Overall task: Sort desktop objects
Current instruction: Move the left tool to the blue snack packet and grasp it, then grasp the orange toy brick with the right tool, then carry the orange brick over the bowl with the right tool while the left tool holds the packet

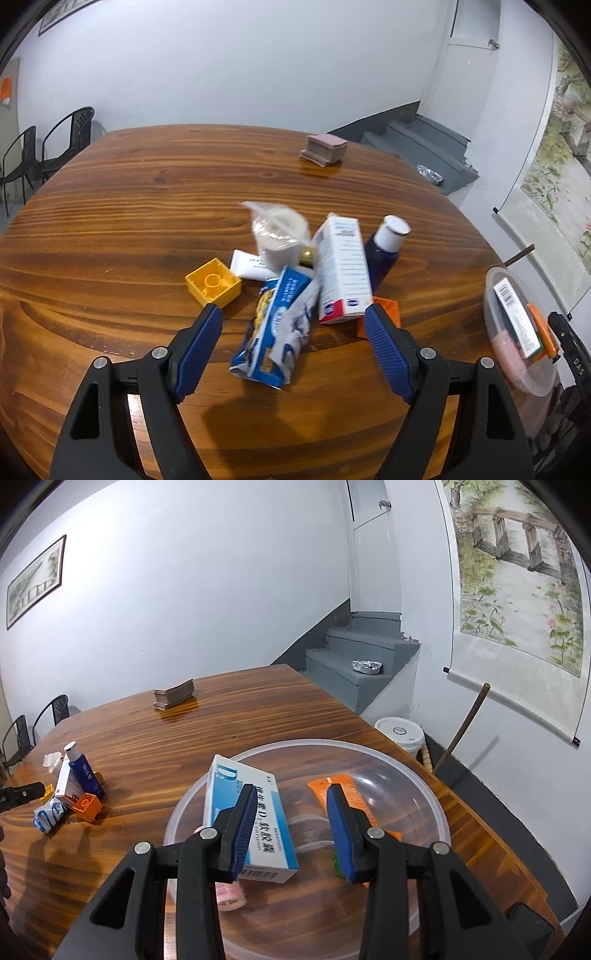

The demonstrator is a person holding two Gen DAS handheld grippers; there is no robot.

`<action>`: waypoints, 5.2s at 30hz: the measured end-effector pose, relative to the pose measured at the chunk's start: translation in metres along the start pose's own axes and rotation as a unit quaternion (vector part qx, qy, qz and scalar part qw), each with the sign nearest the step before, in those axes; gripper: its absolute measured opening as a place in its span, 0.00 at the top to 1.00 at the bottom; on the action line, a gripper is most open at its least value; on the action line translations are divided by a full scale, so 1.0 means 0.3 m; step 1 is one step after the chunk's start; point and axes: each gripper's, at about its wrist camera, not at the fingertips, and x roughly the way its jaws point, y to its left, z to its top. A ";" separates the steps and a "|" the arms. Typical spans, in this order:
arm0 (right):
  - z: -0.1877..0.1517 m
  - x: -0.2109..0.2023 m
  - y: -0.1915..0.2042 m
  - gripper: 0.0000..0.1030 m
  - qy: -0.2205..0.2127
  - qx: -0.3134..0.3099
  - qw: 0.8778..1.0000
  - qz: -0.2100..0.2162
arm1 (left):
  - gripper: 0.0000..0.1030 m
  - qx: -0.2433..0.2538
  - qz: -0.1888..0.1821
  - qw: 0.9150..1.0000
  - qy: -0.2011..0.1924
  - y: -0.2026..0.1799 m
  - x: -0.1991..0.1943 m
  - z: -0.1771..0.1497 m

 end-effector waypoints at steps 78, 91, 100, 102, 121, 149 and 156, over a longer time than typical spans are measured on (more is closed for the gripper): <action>-0.036 0.277 0.715 0.58 0.184 -0.111 0.949 0.232 | 0.56 -0.015 -0.029 0.999 0.006 0.145 -0.105 -0.047; -0.065 0.313 0.758 0.61 0.195 -0.143 0.948 0.205 | 0.56 -0.021 -0.021 1.000 0.000 0.157 -0.118 -0.039; -0.074 0.284 0.729 0.61 0.196 -0.126 0.950 0.207 | 0.56 -0.016 -0.021 1.000 -0.013 0.152 -0.144 -0.036; -0.072 0.274 0.730 0.61 0.191 -0.126 0.951 0.207 | 0.56 -0.015 -0.021 1.000 -0.015 0.148 -0.147 -0.036; -0.031 0.196 0.637 0.62 0.153 -0.099 0.967 0.180 | 0.56 -0.003 -0.020 1.000 -0.018 0.114 -0.153 -0.047; 0.072 0.058 0.274 0.62 0.066 0.000 0.991 0.120 | 0.56 0.030 -0.052 0.998 -0.010 -0.082 -0.144 -0.096; 0.083 0.028 0.139 0.62 0.039 0.022 0.996 0.072 | 0.56 0.045 -0.064 0.997 -0.009 -0.163 -0.149 -0.095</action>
